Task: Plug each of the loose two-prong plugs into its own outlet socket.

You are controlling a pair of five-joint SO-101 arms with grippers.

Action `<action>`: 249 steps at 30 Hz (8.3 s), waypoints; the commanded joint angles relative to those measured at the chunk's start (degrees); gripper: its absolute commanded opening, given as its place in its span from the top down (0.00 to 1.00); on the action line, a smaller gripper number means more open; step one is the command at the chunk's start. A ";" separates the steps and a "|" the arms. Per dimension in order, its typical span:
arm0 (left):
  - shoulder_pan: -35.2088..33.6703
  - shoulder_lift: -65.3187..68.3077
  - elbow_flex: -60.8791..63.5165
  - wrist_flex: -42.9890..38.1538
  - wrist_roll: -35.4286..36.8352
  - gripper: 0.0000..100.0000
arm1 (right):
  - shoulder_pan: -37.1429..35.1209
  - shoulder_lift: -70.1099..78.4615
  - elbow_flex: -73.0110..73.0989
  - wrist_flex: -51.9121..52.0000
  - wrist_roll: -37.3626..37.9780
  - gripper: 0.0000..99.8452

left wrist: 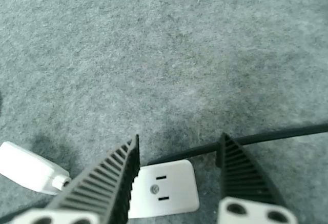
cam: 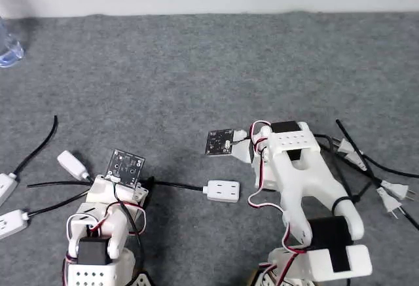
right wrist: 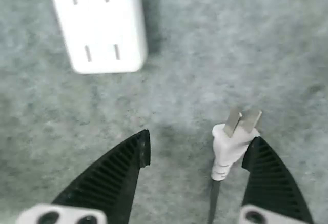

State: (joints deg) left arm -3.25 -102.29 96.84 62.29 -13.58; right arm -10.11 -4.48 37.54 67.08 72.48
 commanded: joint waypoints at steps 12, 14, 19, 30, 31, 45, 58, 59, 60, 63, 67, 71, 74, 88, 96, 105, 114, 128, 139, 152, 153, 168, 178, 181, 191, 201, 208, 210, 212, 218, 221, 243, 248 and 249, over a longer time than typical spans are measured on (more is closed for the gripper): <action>0.35 -0.35 -0.31 -1.67 -0.79 0.77 | 0.13 -8.04 -3.08 8.31 0.44 0.73; 0.26 -0.35 -0.31 -1.67 -0.79 0.77 | 0.13 -9.89 -3.08 7.60 0.53 0.73; 0.26 -0.35 -0.31 -1.67 -0.79 0.77 | 2.86 -9.89 -2.81 3.47 0.62 0.73; 0.35 -0.35 -0.31 -1.67 -0.79 0.77 | 8.66 5.49 -5.89 -4.44 5.19 0.73; 0.35 -0.35 -0.31 -1.67 -0.79 0.77 | 8.40 6.64 -6.86 -4.35 5.19 0.73; 0.35 -0.35 -0.31 -1.67 -0.79 0.77 | 5.85 9.45 -9.85 -4.26 5.19 0.85; 0.35 -0.35 -0.31 -1.67 -0.79 0.77 | 5.32 16.13 -13.10 -4.18 5.19 0.84; 0.35 -0.35 -0.31 -1.67 -0.79 0.77 | 5.41 15.78 -13.63 -3.74 5.19 0.84; 0.35 -0.35 -0.31 -1.67 -0.79 0.77 | 5.49 15.25 -14.77 -2.68 5.19 0.84; 0.35 -0.35 -0.31 -1.67 -0.79 0.77 | 5.41 14.29 -19.52 4.00 5.19 0.84; 0.35 -0.35 -0.31 -1.67 -0.79 0.77 | 5.05 14.20 -22.42 8.22 5.19 0.77; 0.35 -0.35 -0.31 -1.67 -0.79 0.77 | 5.05 14.55 -22.42 7.78 5.71 0.75; 0.35 -0.35 -0.31 -1.67 -0.79 0.77 | 4.97 16.92 -22.42 7.87 7.65 0.75; 0.44 -0.35 -0.31 -1.67 -0.79 0.77 | 4.88 27.12 -26.73 8.66 8.53 0.97; 0.44 -0.35 -0.31 -1.67 -0.79 0.77 | 4.88 26.07 -26.73 12.62 8.35 0.99; 4.84 -0.35 -0.75 -3.78 -0.53 0.77 | 2.51 9.10 -25.05 12.00 -11.43 0.99; 19.43 0.00 -7.87 -15.65 23.65 0.67 | -0.84 -8.48 -7.21 1.71 -30.51 0.99; 24.88 -0.09 -0.31 -22.95 25.93 0.67 | -19.74 -32.31 1.23 9.36 -29.27 0.99; 24.79 -0.26 -0.31 -22.86 25.67 0.67 | -23.69 -36.79 -3.60 15.87 -33.14 0.99; 21.45 -0.44 -4.26 -20.92 30.68 0.67 | -21.58 -33.27 -0.62 8.84 -32.53 0.99; 21.27 -0.44 -4.79 -19.87 30.07 0.67 | -21.58 -32.13 -0.35 8.40 -31.91 0.99; 21.36 -0.35 -4.09 -18.73 29.01 0.67 | -22.02 -27.47 -7.65 6.46 -34.64 0.99; 21.27 -0.35 -4.00 -18.73 28.92 0.67 | -26.77 -32.13 -10.99 9.63 -37.36 0.99; 21.27 -0.35 -4.00 -18.73 28.92 0.67 | -26.77 -33.80 -10.64 9.80 -37.45 0.99; 21.27 -0.35 -4.00 -18.73 28.92 0.67 | -26.59 -37.93 -11.08 14.02 -37.19 0.99; 21.27 -0.35 -4.00 -18.55 28.92 0.67 | -26.51 -42.42 -11.08 14.20 -37.54 0.99; 21.27 -0.35 -4.00 -18.55 28.92 0.67 | -26.51 -42.33 -11.69 12.62 -38.51 0.99; 21.27 -0.35 -4.00 -18.55 28.92 0.67 | -26.51 -42.33 -11.69 11.47 -40.00 0.99; 21.27 -0.35 -4.00 -18.55 28.92 0.67 | -26.51 -42.33 -11.78 10.59 -40.44 0.99; 21.27 -0.35 -4.00 -18.55 28.92 0.67 | -26.51 -42.33 -15.12 10.42 -41.76 0.99; 21.27 -0.35 -4.00 -18.55 28.92 0.67 | -26.51 -42.24 -16.44 10.42 -42.64 0.99; 13.80 -0.44 -4.00 -18.29 28.92 0.67 | -22.20 -41.71 -10.37 11.47 -37.89 0.99; 0.70 -0.44 -2.68 -11.96 21.45 0.67 | -21.58 -38.02 -8.97 13.93 -33.58 0.99; -2.11 -0.44 -1.89 -10.99 18.02 0.67 | -21.41 -36.18 -8.97 14.02 -33.41 0.99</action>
State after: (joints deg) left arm 1.93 -102.29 94.46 48.31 11.82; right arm -32.53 -43.78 29.19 80.26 37.32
